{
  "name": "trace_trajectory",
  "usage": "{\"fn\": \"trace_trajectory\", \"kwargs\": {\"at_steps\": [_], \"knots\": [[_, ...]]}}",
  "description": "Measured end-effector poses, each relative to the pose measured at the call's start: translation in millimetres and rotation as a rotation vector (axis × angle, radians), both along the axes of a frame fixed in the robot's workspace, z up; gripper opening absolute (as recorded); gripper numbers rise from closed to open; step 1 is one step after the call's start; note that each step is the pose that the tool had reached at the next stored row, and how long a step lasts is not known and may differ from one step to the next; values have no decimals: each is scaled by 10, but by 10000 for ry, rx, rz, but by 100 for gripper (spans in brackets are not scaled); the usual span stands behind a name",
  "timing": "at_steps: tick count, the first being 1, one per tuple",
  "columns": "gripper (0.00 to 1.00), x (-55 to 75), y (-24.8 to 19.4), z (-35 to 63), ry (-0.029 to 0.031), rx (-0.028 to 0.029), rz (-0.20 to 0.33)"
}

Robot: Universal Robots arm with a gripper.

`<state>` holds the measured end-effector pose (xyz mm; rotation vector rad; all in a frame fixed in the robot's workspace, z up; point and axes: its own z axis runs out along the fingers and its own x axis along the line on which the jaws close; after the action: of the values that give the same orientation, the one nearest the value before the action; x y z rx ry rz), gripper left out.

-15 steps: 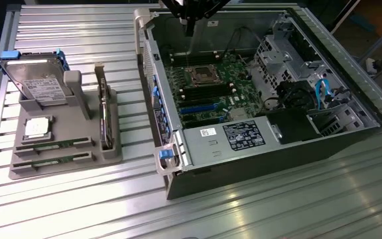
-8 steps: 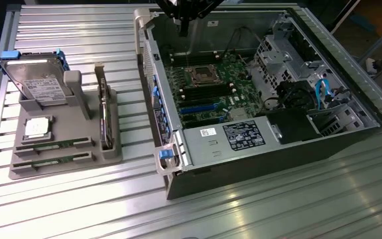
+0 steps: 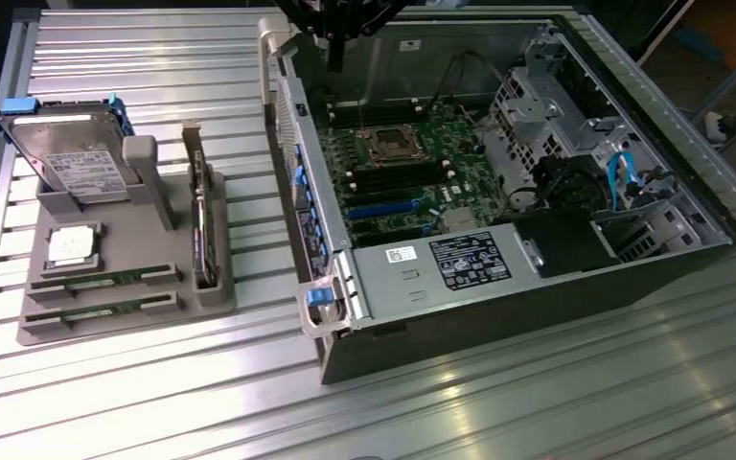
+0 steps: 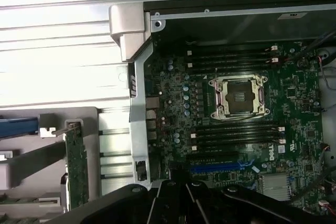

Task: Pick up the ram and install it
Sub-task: 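Reach for the ram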

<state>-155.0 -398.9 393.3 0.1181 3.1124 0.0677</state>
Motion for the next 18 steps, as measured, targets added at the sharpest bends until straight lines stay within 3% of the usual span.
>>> {"fn": "trace_trajectory", "kwargs": {"at_steps": [13,18], "knots": [[11,-294,0,0,0,0,0],[11,-479,0,0,0,0,0]]}}
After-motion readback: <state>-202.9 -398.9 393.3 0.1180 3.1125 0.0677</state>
